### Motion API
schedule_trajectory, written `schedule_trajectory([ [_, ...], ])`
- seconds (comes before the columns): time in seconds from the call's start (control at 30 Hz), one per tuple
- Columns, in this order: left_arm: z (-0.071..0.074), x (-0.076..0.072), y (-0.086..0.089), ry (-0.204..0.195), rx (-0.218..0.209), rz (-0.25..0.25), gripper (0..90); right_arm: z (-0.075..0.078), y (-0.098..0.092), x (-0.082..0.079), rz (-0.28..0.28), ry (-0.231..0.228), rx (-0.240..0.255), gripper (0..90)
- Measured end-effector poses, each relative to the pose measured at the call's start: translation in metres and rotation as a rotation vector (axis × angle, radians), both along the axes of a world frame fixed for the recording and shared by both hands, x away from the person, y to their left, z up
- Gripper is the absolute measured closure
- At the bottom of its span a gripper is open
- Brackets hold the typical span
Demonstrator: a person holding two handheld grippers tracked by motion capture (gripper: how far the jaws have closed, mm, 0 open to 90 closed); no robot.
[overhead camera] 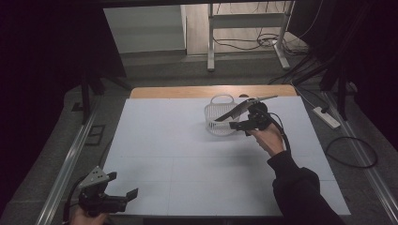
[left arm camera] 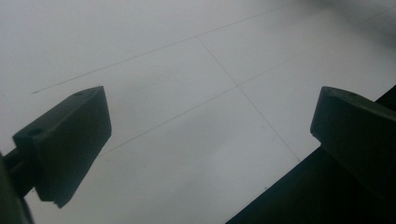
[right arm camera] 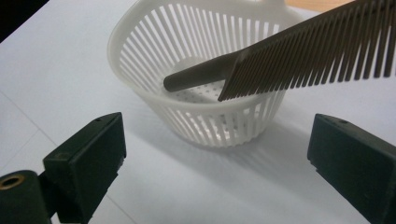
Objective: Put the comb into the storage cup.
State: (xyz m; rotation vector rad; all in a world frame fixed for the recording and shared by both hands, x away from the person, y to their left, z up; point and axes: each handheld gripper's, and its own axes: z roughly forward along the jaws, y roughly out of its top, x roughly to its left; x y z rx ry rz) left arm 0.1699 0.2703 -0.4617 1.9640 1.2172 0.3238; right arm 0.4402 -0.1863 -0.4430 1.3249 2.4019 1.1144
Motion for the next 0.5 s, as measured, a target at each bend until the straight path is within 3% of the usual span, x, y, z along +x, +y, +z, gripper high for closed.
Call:
schedule_trajectory([
  [0.5, -0.001, 0.001, 0.001, 0.012, -0.010, -0.009, 0.0, 0.004, -0.002, -0.018, 0.064, -0.008, 0.001, 3.8],
])
